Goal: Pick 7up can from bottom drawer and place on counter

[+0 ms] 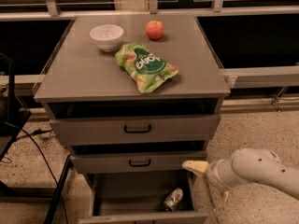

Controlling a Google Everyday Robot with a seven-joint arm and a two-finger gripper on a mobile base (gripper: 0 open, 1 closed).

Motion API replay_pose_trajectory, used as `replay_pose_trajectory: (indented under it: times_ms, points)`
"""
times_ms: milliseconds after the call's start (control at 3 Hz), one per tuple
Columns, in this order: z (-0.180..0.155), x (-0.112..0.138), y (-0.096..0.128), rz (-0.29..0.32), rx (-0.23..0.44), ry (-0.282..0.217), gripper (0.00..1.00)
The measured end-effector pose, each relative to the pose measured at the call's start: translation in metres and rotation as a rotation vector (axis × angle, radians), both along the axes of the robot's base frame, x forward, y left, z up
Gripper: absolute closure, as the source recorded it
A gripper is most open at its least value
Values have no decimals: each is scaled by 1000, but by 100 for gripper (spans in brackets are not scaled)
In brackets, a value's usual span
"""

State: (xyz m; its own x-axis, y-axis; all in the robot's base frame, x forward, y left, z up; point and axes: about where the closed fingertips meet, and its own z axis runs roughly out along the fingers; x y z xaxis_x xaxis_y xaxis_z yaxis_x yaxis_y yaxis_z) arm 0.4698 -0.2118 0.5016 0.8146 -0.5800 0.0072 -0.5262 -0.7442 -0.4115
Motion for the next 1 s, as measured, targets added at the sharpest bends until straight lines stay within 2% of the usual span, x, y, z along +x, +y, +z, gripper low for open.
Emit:
replay_pose_trajectory:
  times_ms: [667, 1000]
  points:
    - [-47, 15, 31, 49, 13, 8, 0]
    - [-75, 18, 44, 62, 56, -7, 0]
